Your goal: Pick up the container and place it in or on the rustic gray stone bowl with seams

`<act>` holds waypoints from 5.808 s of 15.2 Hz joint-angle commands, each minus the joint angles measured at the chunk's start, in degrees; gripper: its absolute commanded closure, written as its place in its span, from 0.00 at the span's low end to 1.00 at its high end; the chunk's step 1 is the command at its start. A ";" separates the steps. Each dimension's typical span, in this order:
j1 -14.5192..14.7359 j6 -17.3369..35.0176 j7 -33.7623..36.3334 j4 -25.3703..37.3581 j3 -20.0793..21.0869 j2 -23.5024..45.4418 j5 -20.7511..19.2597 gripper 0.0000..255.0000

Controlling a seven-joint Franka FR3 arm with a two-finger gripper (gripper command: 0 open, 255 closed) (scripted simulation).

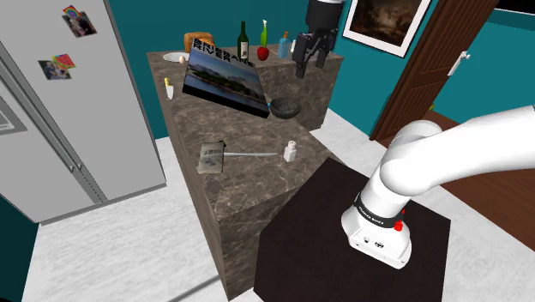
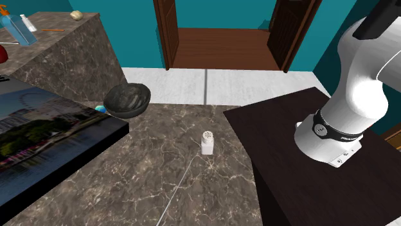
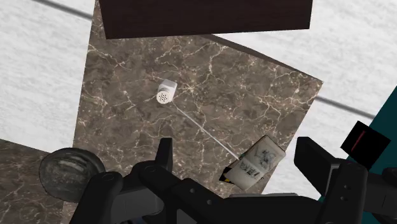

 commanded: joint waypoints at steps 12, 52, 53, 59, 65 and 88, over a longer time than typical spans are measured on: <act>-1.36 21.54 -7.24 -18.07 -5.81 3.20 -3.76 0.00; -3.39 67.91 -18.99 -26.63 -15.82 40.57 -6.87 1.00; -3.38 67.92 -18.99 -26.62 -15.82 40.60 -6.86 1.00; -3.77 61.36 -18.51 -26.17 -15.47 34.47 -7.72 1.00; -3.98 54.88 -18.40 -25.11 -15.05 29.02 -7.95 1.00; -4.72 38.38 -25.58 -7.68 -18.76 29.54 -6.27 1.00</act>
